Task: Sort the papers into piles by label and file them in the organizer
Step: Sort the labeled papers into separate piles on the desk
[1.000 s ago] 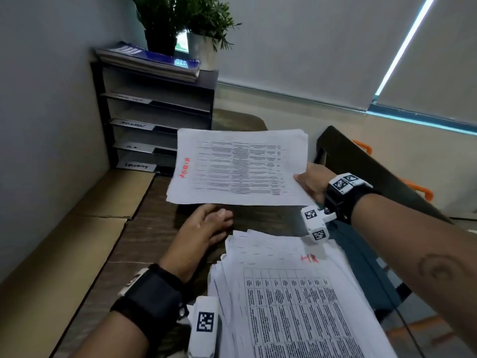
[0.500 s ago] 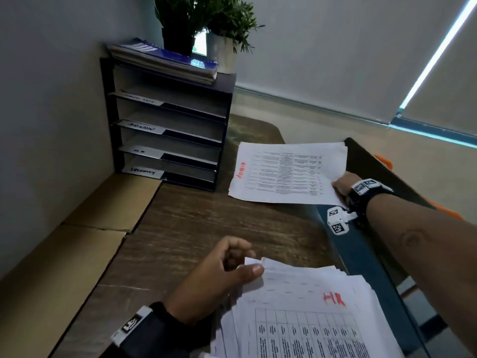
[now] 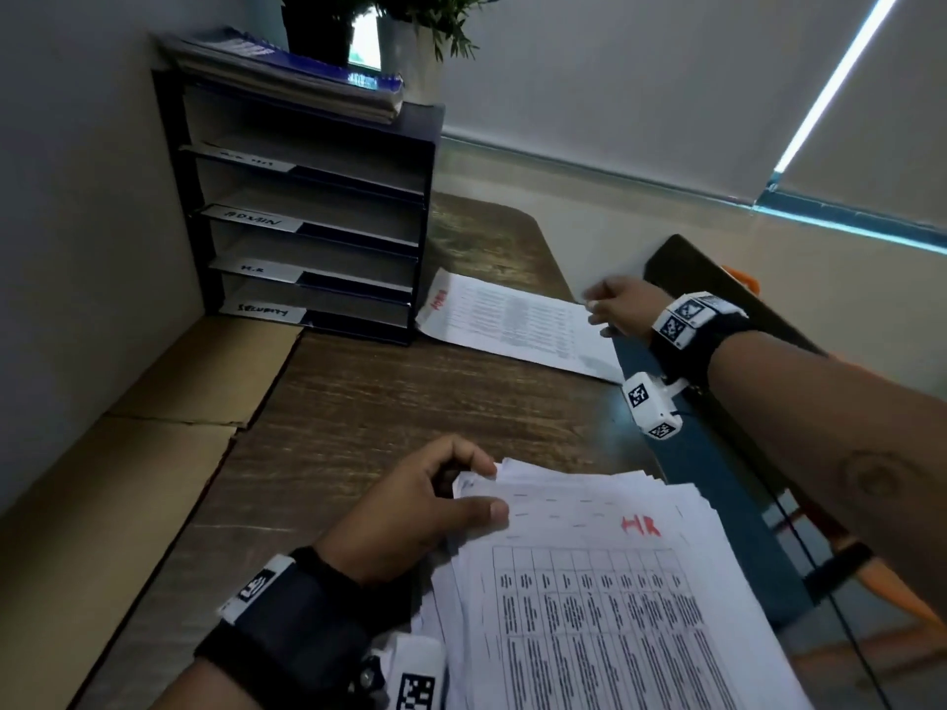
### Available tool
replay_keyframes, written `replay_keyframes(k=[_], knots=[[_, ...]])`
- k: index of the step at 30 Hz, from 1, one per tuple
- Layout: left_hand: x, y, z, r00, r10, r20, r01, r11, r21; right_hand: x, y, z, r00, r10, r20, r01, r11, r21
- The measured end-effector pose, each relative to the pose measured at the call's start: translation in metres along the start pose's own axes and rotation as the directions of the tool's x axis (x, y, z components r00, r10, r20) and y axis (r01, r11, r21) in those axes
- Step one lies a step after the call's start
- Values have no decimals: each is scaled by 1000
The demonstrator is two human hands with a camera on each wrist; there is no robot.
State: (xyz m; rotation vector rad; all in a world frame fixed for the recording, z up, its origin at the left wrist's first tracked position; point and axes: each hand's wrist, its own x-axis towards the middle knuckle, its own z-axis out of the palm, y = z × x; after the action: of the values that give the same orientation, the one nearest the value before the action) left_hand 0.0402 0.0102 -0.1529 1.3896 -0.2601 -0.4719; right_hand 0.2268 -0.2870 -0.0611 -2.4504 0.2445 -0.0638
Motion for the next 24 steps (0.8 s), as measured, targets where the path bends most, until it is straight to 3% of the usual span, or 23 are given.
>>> replay_keyframes(k=[5,8,11,14,19,24], knots=[[-5,0,-2,997,-16,75,14,999,36,-100,-26,3,963,-169,210,145,981,125],[-5,-1,-1,997,-7,82,4,999,41,-154,-34,7,879,-243,410,228,970,84],[-4,0,1,995,34,89,-43,994,102,-187,-30,19,807,-203,555,252,968,-12],[-3,-1,0,993,57,100,-71,987,143,-201,-22,27,831,-219,511,298,951,-77],[-3,-3,-3,993,44,113,-64,980,186,-210,-11,19,904,-186,384,216,976,-37],[-4,-4,-10,973,-34,227,-38,952,305,-219,-1,17,895,-188,405,226,973,-47]])
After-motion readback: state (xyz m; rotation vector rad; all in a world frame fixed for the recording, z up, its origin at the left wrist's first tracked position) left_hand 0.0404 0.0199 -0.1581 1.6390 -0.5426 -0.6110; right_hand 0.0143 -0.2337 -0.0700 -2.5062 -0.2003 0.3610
